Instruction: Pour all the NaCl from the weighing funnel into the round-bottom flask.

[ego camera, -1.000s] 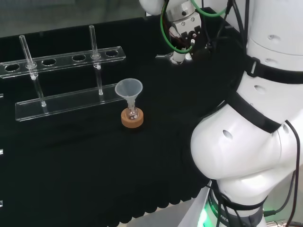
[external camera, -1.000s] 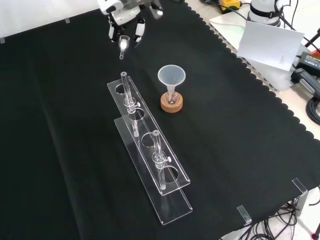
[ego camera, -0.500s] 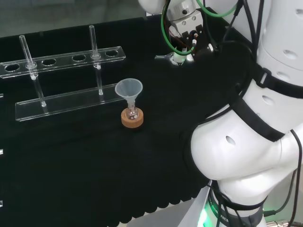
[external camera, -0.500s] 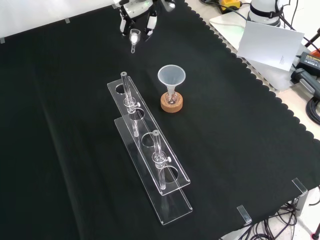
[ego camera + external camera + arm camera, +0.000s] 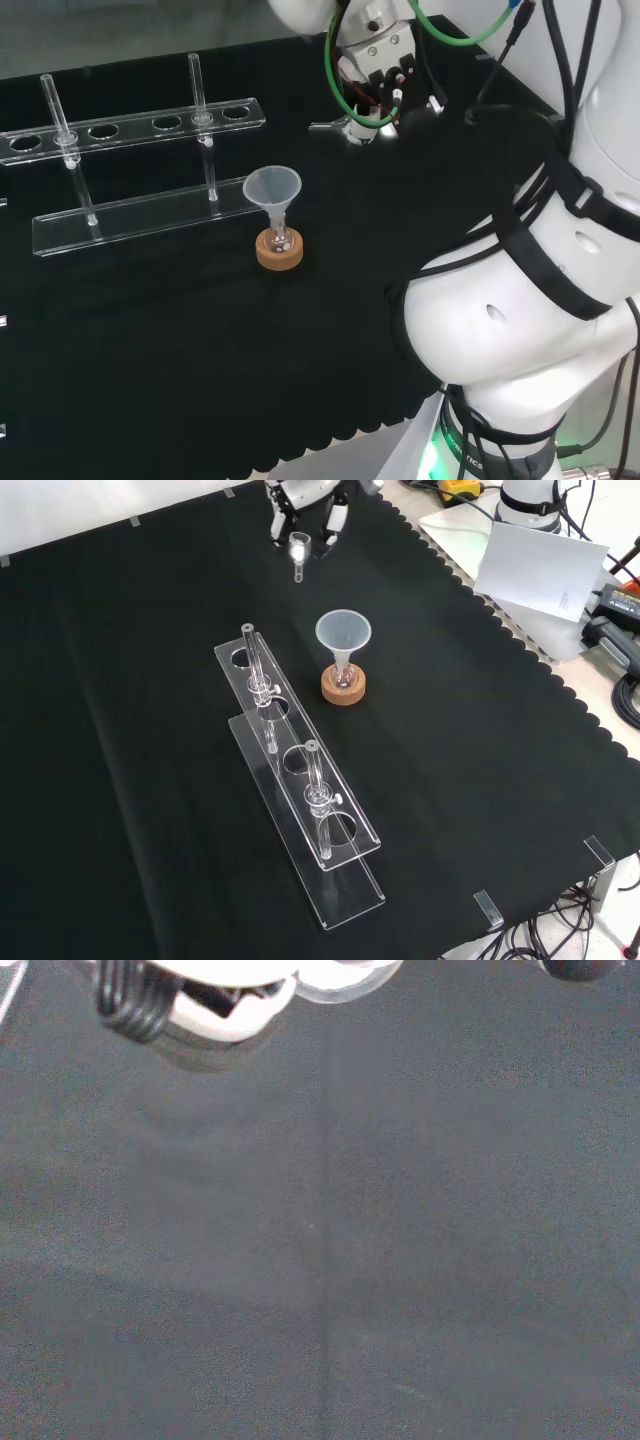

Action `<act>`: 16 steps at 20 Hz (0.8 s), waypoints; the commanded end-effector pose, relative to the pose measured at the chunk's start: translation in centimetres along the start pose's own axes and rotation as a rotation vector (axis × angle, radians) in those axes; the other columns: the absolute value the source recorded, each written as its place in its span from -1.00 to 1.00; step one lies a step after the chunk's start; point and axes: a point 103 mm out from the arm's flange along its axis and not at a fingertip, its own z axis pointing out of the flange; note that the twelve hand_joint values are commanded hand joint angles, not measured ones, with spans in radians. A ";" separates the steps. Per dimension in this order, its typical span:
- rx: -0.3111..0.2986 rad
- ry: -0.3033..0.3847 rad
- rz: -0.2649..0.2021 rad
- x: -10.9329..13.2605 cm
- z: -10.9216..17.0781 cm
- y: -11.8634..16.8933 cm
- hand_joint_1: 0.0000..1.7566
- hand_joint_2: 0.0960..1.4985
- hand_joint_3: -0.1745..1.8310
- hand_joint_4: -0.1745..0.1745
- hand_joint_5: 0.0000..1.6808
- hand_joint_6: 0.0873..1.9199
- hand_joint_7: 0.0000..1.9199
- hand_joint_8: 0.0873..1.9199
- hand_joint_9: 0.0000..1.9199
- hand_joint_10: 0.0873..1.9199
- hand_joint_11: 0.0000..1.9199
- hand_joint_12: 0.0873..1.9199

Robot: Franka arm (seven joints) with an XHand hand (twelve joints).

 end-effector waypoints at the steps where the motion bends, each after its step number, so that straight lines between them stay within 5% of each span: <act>1: 0.017 -0.032 -0.029 2.6 -0.4 -2.2 0.28 -0.07 -0.39 1.00 0.61 -0.61 0.55 -0.82 0.72 -1.00 0.47 -0.39; 16: 0.077 -0.160 -0.069 5.6 -1.0 -2.6 0.28 -0.07 -0.39 1.00 0.61 -0.61 0.55 -0.83 0.73 -1.00 0.48 -0.39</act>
